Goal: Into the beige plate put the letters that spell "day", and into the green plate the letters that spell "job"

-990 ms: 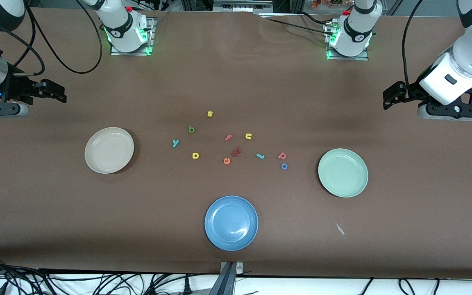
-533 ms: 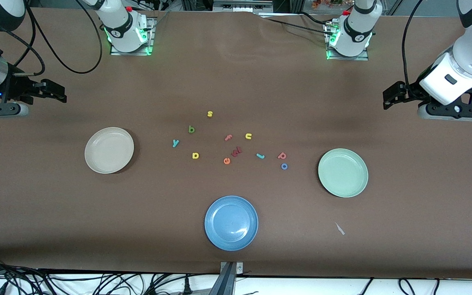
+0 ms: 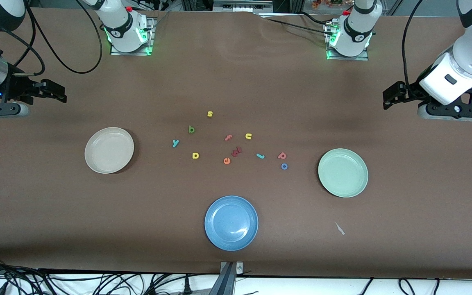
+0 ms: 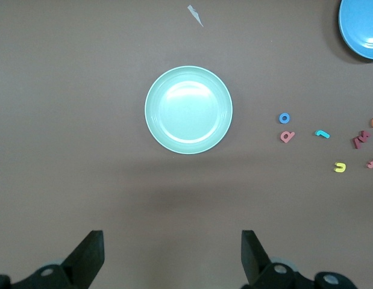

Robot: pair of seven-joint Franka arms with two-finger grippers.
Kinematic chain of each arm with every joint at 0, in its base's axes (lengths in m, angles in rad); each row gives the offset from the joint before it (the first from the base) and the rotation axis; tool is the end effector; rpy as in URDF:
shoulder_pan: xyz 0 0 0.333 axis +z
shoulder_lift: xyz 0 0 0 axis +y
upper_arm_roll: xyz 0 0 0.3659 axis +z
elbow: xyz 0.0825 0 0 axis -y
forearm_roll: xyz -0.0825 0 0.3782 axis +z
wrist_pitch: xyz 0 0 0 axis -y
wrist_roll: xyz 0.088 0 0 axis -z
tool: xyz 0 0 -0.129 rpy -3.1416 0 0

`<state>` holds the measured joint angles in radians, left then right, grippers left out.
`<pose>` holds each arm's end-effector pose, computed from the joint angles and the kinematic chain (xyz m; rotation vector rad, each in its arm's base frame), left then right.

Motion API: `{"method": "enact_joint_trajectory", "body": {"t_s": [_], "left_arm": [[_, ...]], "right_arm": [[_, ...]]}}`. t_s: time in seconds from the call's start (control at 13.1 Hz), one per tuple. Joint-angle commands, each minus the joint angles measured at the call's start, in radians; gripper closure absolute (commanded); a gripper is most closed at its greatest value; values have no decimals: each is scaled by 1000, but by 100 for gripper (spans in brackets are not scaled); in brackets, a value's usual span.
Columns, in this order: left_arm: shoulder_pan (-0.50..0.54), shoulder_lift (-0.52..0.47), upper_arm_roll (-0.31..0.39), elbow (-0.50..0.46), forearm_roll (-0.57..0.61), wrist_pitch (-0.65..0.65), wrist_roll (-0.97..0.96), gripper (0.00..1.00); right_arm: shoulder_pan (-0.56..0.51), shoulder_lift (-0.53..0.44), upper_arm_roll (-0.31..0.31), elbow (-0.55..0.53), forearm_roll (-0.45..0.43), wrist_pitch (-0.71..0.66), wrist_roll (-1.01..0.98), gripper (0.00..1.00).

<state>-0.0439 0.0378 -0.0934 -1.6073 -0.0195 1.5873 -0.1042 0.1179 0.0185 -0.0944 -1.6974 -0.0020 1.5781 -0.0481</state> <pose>0.5544 -0.0781 0.6160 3.1239 -0.0504 -0.0937 0.5447 0.0130 0.5844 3.1301 0.1122 -0.2161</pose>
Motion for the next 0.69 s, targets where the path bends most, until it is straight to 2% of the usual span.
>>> {"method": "enact_joint_trajectory", "body": {"t_s": [0.0, 0.61], "left_arm": [[-1, 4, 0, 12, 0, 0, 20, 0], [-1, 4, 0, 12, 0, 0, 20, 0]], "right_arm": [[-3, 0, 4, 8, 10, -3, 8, 0], [-3, 0, 4, 5, 14, 22, 8, 0]]}}
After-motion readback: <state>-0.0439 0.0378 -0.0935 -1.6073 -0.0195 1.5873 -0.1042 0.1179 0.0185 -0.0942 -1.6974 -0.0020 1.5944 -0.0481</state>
